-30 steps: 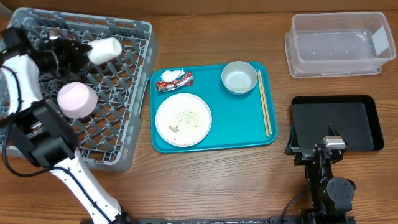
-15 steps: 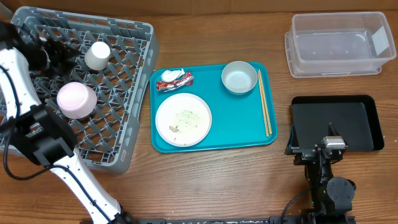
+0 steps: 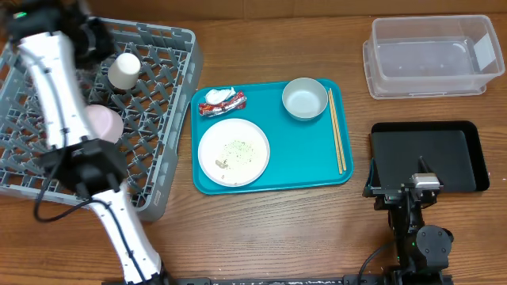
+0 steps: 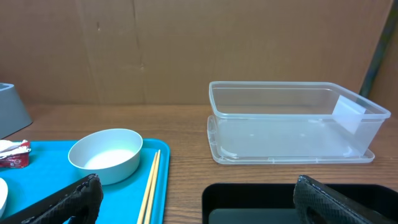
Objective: Sort waste into correct bins and load items into the dishwasher
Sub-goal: 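Lower the white cup into the rack's back row and release it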
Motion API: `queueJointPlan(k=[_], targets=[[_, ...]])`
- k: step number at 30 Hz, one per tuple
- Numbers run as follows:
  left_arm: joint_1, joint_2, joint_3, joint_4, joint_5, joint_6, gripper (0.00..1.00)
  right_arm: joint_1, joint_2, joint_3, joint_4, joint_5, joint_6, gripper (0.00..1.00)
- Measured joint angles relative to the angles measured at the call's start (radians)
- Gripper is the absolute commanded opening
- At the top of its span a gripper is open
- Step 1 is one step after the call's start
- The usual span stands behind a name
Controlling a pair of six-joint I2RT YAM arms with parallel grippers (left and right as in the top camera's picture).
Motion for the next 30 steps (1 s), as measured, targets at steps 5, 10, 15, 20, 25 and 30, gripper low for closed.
queueJointPlan(k=[5,10,15,20,25,30], targets=[[-0.115,0.000,-0.006,0.009,-0.198,-0.001,0.04,0.000,0.000,0.000,0.000,0.000,0.000,1.00],[-0.129,0.000,-0.055,0.017,-0.344,-0.010,0.04,0.000,0.000,0.000,0.000,0.000,0.000,1.00],[-0.115,0.000,-0.122,0.016,-0.481,-0.051,0.04,0.000,0.000,0.000,0.000,0.000,0.000,1.00],[-0.101,0.000,-0.135,0.027,-0.520,-0.061,0.04,0.000,0.000,0.000,0.000,0.000,0.000,1.00],[-0.096,0.000,-0.136,0.054,-0.494,-0.060,0.04,0.000,0.000,0.000,0.000,0.000,0.000,1.00],[-0.099,0.000,-0.136,0.090,-0.343,0.010,0.04,0.000,0.000,0.000,0.000,0.000,0.000,1.00]])
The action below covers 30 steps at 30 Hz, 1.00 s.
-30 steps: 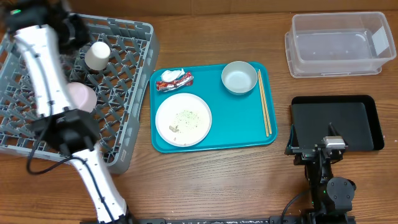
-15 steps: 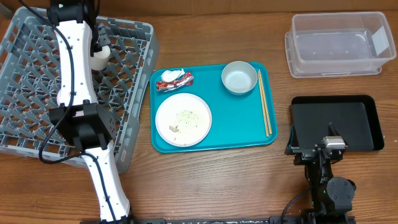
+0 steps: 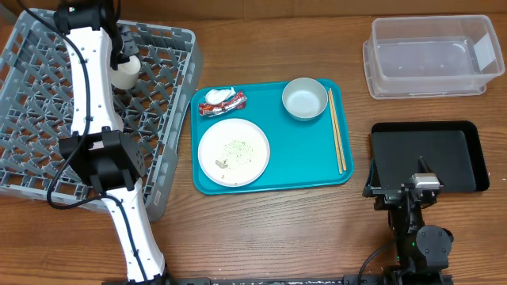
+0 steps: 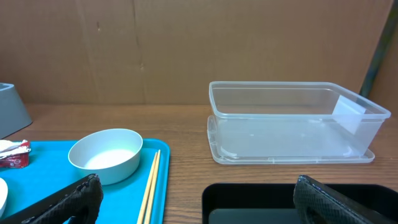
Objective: Sort waste into correct bins and load items into the dishwasher
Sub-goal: 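Lower the white cup into the rack's back row and release it, then raise the left gripper out of the rack and withdraw it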
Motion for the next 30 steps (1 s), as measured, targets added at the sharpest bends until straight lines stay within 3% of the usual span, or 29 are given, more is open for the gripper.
queueJointPlan(k=[8,20,30], targets=[[-0.018,0.000,-0.005,0.002,0.041,0.058,0.04,0.000,0.000,0.000,0.000,0.000,0.000,1.00],[-0.006,-0.001,-0.128,0.074,-0.023,0.068,0.04,0.000,0.000,0.000,0.000,0.000,0.000,1.00],[0.027,-0.002,-0.114,0.033,-0.201,-0.061,0.04,0.000,0.000,0.000,0.000,0.000,0.000,1.00]])
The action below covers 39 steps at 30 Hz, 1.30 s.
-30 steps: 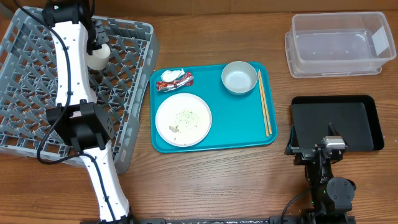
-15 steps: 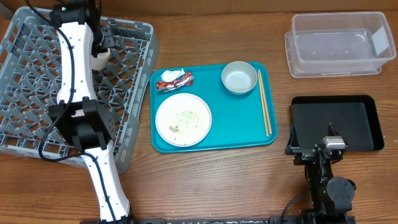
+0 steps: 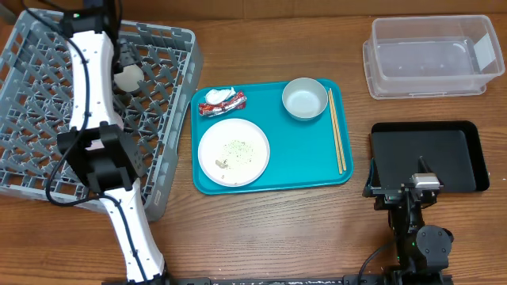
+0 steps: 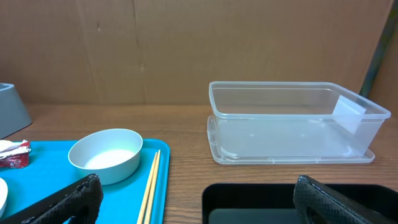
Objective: Sort waste into correct bins and load items into the dishwasher
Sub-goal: 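Raise the left gripper out of the rack and withdraw it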
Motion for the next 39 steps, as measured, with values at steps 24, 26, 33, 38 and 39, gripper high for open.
queueJointPlan(k=[24,26,33,38,39], targets=[[-0.024,-0.129,0.263,-0.328,0.570,0.077,0.63,0.000,0.000,0.000,0.000,-0.001,0.000,1.00],[-0.061,-0.124,0.250,-0.333,0.576,0.118,0.59,0.000,0.000,0.000,0.000,0.000,0.000,1.00],[-0.160,-0.108,0.089,-0.298,0.548,0.209,0.59,0.000,0.000,0.000,0.000,0.000,0.000,1.00],[-0.197,-0.078,-0.048,-0.225,0.499,0.250,0.62,0.000,0.000,0.000,0.000,0.000,0.000,1.00],[-0.201,-0.074,-0.063,-0.220,0.486,0.255,0.62,0.000,0.000,0.000,0.000,0.000,0.000,1.00]])
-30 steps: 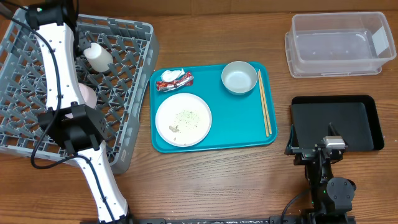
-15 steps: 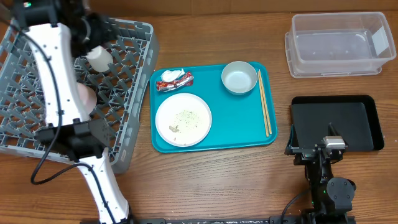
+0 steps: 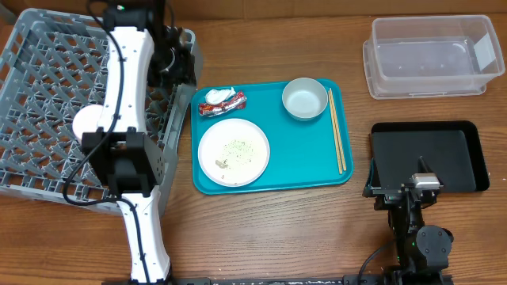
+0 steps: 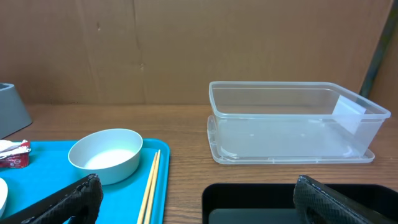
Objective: Sort waste into correct bins and load items into the dishwasher
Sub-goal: 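Raise the left gripper out of the rack and withdraw it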
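Observation:
The grey dish rack (image 3: 47,71) fills the left side. My left arm reaches over it, and the left gripper (image 3: 171,60) is at the rack's right edge; its jaws are too dark to read. A pale round cup (image 3: 85,120) shows in the rack beside the arm. The teal tray (image 3: 273,180) carries a plate with food scraps (image 3: 234,152), a red-and-white wrapper (image 3: 222,100), a white bowl (image 4: 106,155) and chopsticks (image 4: 151,183). My right gripper (image 4: 199,208) is parked wide open and empty at the front of the black bin (image 3: 455,154).
A clear plastic container (image 4: 289,121) stands at the back right, behind the black bin. Bare wood table (image 3: 277,229) runs along the front. A cardboard wall closes the back.
My left gripper was at a white cup in the rack's back middle; now it is at the rack's right edge, away from that spot. A pale cup shows further forward. The right arm is unchanged.
First my left arm lay over the rack's left side, with a white cup and a pinkish cup in the rack. Then the gripper was at the white cup, which then looked tilted. Now the gripper is at the rack's right edge near the tray.

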Motion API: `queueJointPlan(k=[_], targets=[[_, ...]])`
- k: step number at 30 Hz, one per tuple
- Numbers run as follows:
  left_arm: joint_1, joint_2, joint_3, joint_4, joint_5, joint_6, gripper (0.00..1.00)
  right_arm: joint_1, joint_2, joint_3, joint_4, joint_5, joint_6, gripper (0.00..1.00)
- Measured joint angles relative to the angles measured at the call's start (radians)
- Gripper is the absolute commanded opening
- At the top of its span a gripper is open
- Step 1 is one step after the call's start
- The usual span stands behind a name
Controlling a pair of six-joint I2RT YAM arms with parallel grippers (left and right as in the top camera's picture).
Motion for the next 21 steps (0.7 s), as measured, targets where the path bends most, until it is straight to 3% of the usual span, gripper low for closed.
queueJointPlan(k=[8,21], targets=[[-0.002,0.002,-0.118,0.061,-0.103,0.048,0.61,0.000,0.000,0.000,0.000,0.000,-0.001,1.00],[-0.007,0.002,-0.257,0.156,-0.121,0.080,0.20,0.000,0.000,0.000,0.001,0.000,0.000,1.00]])
